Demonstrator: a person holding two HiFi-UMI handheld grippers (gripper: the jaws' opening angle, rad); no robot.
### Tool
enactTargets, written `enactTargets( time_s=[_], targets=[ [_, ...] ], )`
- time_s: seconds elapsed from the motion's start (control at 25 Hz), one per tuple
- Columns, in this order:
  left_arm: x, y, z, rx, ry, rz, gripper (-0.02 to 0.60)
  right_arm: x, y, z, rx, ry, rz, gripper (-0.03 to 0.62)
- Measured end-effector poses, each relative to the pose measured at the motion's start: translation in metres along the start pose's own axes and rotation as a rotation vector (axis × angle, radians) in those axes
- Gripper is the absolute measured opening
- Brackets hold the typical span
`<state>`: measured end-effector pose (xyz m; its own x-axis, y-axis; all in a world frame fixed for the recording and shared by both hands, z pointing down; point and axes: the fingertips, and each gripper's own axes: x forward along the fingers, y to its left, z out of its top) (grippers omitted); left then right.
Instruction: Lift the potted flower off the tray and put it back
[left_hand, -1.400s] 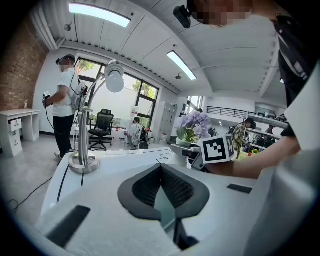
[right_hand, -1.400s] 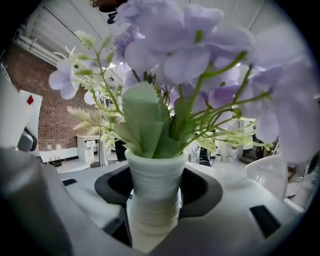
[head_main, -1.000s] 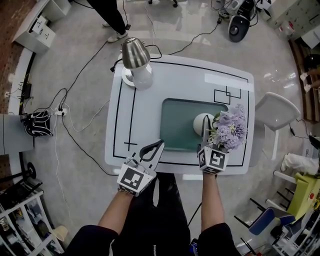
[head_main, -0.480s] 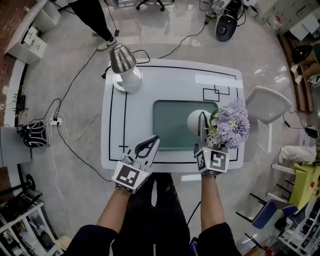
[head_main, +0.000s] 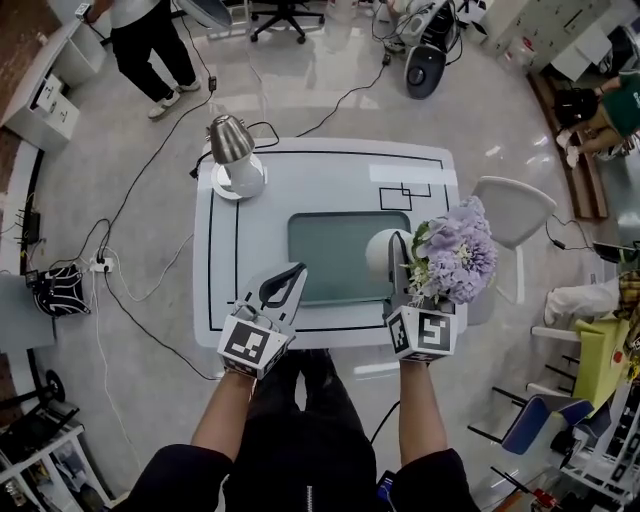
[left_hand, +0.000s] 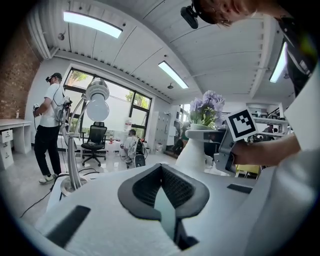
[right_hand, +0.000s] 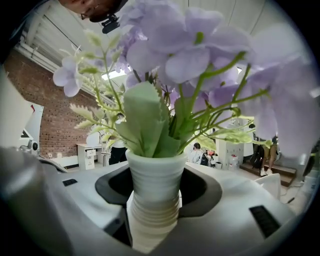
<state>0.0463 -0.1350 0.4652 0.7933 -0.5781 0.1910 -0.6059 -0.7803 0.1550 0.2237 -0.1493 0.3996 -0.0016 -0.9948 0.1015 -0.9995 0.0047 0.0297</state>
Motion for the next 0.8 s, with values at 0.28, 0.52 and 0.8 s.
enactTargets(
  time_s=[0.28,0.52,0.8],
  targets=[
    [0.001,0.008,0.012,0.024,-0.03,0.012,0.006,-0.028,0.003,0.007,-0.005,0.001,-0.01,0.239],
    [-0.008,0.005,0.022,0.036,-0.031,0.015,0.006,-0.066,0.019,0.016,-0.021,0.004,0.006,0.239],
    [-0.014,-0.004,0.026,0.063,-0.057,0.011,0.006,-0.082,0.033,0.009,-0.019,0.013,0.019,0.239]
  ],
)
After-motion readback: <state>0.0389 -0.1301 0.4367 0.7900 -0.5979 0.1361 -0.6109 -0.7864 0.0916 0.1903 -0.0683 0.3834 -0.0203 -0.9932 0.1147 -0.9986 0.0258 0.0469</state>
